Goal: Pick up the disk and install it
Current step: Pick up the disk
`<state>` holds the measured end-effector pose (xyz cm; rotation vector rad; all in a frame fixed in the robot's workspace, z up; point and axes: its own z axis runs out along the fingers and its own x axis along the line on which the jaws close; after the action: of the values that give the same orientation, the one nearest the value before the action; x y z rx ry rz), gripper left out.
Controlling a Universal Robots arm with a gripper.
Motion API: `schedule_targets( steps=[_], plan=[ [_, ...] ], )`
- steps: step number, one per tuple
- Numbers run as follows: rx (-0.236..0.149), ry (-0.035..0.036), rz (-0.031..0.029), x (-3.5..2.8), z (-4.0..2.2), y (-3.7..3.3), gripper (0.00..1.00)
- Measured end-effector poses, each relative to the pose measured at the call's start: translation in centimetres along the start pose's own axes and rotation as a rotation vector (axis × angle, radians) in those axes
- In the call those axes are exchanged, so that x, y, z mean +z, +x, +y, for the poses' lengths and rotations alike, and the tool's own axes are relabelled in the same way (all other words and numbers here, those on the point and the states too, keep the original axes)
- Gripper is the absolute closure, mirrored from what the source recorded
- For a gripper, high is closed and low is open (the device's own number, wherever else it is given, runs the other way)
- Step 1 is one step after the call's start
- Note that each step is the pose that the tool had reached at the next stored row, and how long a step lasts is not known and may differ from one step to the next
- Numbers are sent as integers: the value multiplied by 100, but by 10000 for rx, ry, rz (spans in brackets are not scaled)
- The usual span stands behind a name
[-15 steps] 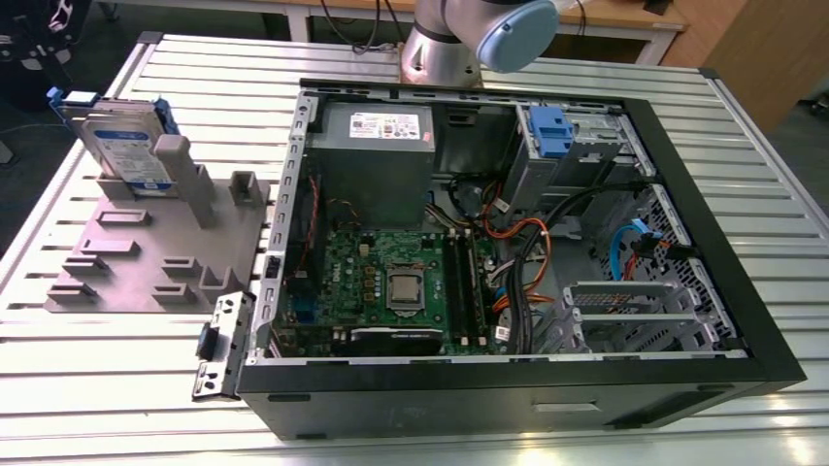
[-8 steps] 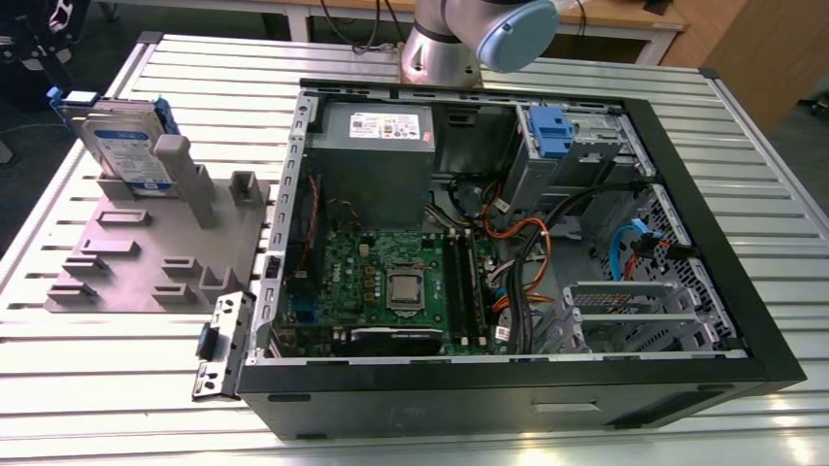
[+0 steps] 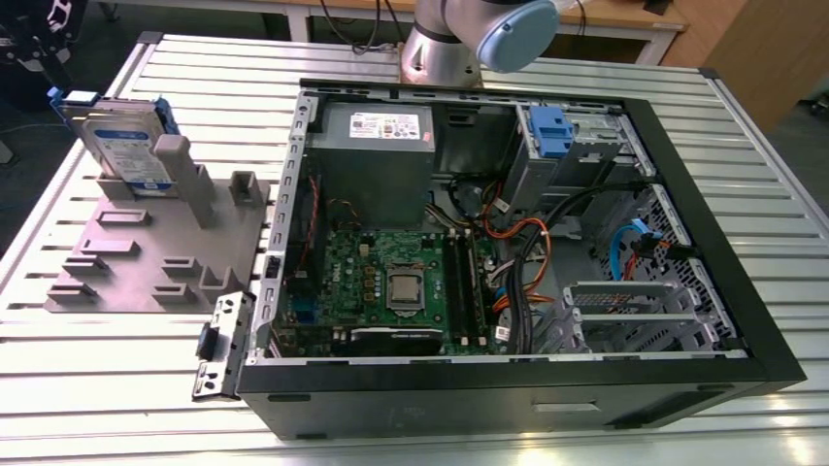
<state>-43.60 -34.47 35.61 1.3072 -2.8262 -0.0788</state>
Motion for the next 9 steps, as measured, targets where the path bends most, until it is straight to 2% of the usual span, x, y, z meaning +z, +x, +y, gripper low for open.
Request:
schedule_targets(
  steps=[9],
  plan=[
    [-16,0,2,0,0,0,89]
  ],
)
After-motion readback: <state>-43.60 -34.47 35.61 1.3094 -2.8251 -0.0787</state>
